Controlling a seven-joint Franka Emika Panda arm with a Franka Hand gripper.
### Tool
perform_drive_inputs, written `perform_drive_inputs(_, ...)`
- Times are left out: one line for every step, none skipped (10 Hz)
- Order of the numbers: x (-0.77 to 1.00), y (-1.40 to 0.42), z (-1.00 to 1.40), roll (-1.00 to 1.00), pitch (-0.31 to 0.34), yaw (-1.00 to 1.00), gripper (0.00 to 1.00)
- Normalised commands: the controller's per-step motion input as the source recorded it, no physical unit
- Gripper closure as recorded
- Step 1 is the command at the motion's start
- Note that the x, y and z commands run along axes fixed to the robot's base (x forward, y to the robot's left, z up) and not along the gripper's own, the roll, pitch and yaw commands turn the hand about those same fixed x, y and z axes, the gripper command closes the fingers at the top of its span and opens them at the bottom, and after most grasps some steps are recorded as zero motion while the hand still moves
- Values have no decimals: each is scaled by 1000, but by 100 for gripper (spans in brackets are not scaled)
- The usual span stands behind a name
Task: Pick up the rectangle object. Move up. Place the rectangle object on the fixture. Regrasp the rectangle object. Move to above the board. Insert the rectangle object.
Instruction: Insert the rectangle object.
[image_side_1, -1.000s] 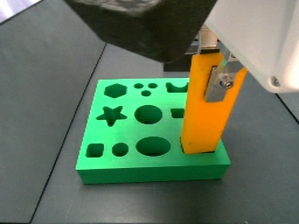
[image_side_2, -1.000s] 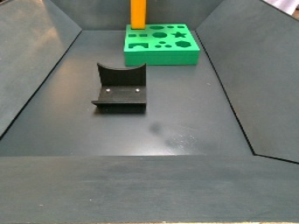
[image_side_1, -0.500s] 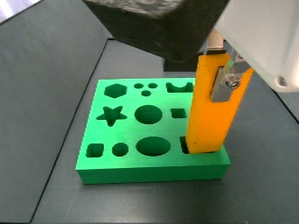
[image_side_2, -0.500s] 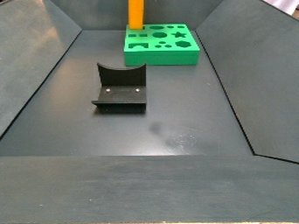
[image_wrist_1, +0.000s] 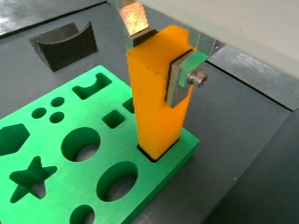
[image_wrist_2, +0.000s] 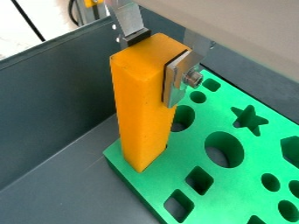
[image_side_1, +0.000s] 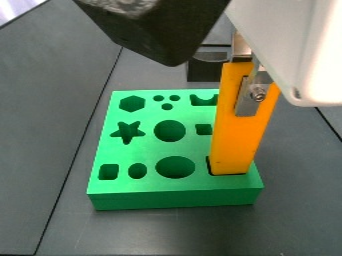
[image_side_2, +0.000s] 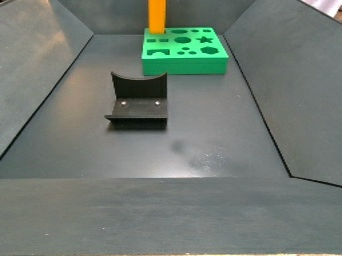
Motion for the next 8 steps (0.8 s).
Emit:
perform_drive_inputs(-117, 17, -11, 0, 0, -106, 100)
perform_drive_inputs(-31, 0, -94, 0, 4, -160, 100)
perform_drive_inputs(-9, 0, -120, 0, 4, -126, 100)
perform_drive_inputs(0, 0, -160, -30, 0, 0, 100)
perform_drive_inputs(34, 0, -254, -93, 0, 114, 100)
perform_drive_inputs(31, 0, -309, -56, 4, 120, 100)
perform_drive_inputs(29, 3, -417, 0, 33, 111, 100)
perform_drive_inputs(0, 29, -574, 7, 36, 66, 100)
